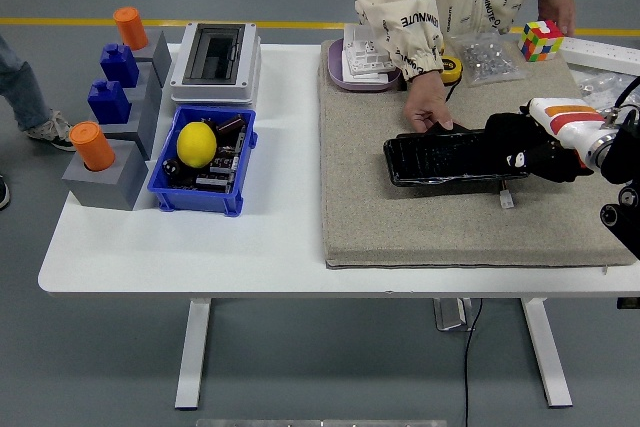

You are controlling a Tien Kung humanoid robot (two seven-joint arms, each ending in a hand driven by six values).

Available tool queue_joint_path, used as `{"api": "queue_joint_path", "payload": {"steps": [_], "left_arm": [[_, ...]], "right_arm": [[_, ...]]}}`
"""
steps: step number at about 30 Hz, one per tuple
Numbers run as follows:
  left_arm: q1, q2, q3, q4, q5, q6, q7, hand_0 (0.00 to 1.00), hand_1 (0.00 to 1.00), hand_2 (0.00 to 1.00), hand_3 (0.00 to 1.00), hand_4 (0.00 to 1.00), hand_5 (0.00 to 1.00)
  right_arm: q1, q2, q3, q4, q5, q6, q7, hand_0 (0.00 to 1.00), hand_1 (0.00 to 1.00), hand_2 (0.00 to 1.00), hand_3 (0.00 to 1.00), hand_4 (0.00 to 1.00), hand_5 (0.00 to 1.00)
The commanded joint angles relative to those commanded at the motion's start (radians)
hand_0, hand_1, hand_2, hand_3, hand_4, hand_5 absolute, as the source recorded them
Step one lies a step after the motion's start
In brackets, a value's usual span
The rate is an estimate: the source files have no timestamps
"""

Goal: Pick the rag up,wipe the panel,place it on the desk

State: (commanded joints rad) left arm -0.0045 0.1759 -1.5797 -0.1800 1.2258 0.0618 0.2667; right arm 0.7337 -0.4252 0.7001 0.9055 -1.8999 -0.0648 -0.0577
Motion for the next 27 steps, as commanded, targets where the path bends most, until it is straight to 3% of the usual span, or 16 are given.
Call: {"api": "queue_joint_path", "payload": {"steps": [27], "left_arm": [[-0.012, 0.006, 0.007, 0.000, 0.008, -0.002, 0.002, 0.650, 0.698, 0.747, 0.566, 0.601, 0.480]], "right_arm": [[0.065, 0.183, -0.131, 0.004, 0.027, -0.004, -0.009, 0.305, 0.452, 0.496, 0.496, 0.768, 0.227]]}}
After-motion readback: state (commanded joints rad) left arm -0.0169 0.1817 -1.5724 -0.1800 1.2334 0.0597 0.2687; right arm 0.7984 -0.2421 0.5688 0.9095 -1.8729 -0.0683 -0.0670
